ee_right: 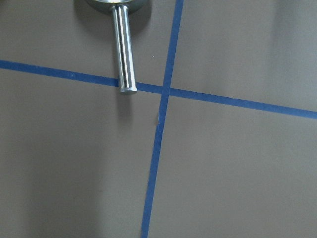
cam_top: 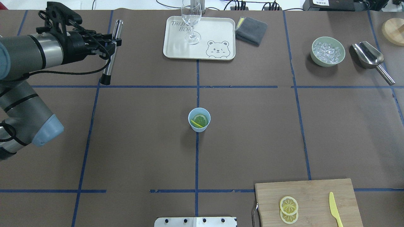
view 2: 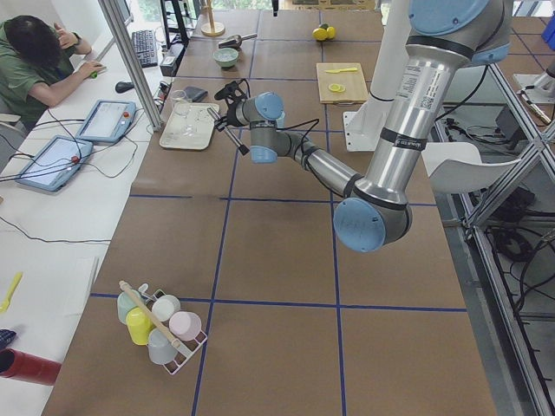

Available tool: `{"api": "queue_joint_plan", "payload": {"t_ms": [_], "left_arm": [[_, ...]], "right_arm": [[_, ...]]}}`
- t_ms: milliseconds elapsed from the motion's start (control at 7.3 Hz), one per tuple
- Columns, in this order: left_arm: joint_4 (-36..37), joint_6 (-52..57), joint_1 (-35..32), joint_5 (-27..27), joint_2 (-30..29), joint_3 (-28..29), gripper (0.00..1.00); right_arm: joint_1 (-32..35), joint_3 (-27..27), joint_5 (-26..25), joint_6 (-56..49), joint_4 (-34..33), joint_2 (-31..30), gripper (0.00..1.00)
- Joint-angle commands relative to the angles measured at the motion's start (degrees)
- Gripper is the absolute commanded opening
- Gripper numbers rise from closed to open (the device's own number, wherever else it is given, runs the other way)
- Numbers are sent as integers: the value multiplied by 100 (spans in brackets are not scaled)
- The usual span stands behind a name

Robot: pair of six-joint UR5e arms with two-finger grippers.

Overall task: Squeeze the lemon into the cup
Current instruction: 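Lift the muddler upright and carry it over the cup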

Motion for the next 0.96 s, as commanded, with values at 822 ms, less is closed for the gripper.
{"api": "queue_joint_plan", "payload": {"t_ms": [822], "left_arm": [[-3332,453,1855,2375,-1799,2140,0]], "right_arm": [[130,-11,-18,-17,0,-18,100]]}}
